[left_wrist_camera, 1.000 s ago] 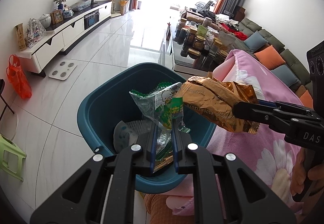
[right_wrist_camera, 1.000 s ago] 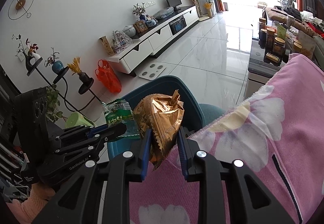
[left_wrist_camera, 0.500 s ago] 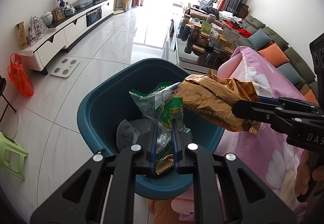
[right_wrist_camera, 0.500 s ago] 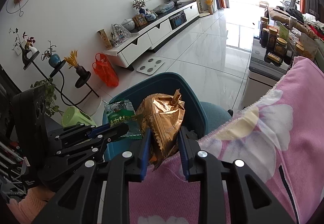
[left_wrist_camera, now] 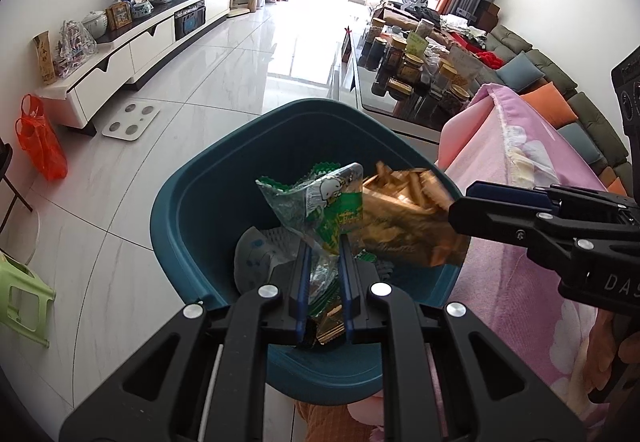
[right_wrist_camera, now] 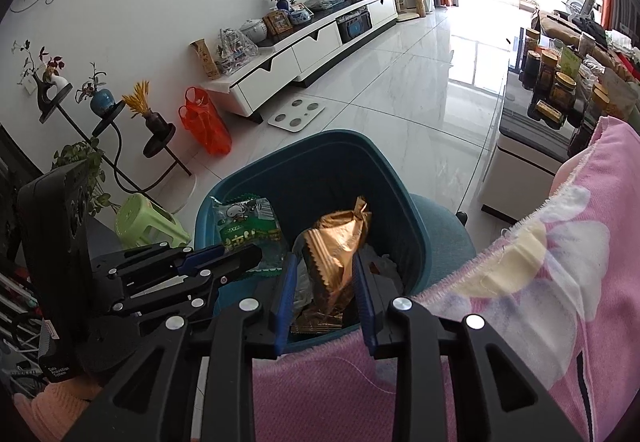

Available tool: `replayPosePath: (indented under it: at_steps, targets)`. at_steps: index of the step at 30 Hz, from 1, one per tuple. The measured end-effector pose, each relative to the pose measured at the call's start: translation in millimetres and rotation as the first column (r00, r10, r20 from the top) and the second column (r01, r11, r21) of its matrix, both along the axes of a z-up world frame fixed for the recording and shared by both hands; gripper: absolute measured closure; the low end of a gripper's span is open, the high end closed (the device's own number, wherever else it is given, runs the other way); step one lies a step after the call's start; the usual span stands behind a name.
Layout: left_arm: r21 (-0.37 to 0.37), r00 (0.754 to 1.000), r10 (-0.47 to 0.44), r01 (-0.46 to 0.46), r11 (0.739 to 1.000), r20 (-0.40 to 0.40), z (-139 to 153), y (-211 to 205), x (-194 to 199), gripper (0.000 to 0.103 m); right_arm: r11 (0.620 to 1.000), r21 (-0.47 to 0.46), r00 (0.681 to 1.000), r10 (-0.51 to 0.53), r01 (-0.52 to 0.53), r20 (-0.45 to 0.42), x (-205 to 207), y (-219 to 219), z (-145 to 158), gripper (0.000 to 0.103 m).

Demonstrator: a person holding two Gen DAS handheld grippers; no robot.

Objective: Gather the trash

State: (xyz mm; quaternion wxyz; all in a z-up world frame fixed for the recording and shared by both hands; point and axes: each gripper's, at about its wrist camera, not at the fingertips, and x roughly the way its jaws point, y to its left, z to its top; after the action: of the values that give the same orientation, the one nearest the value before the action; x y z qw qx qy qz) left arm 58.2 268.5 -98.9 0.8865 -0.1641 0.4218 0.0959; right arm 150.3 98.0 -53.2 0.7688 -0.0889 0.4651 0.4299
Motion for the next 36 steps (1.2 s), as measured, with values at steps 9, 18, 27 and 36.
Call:
replayPosePath:
  at_steps: [9, 18, 27, 36]
  targets:
    - [-0.02, 1.0, 0.005, -0.005, 1.0, -0.023, -13, 5, 11, 0.089, 1.0, -0.018, 1.0, -0.002, 0.002, -0.011, 1, 7, -5, 0.076]
    - [-0.011, 0.998, 0.005, -0.005, 1.0, -0.06, -28, 4, 25, 0.082, 1.0, -0.005, 1.0, -0.019, 0.019, -0.015, 1, -1, -5, 0.076]
    - [-0.016, 0.999, 0.007, -0.007, 1.0, -0.047, -31, 4, 25, 0.065, 0.999, 0.029, 0.999, -0.04, 0.041, -0.021, 4, -17, -2, 0.074]
    - [-0.022, 0.998, -0.008, 0.01, 1.0, 0.06, -5, 5, -7, 0.043, 0.988, 0.139, 0.998, -0.061, 0.06, 0.0, -5, -54, 14, 0.052]
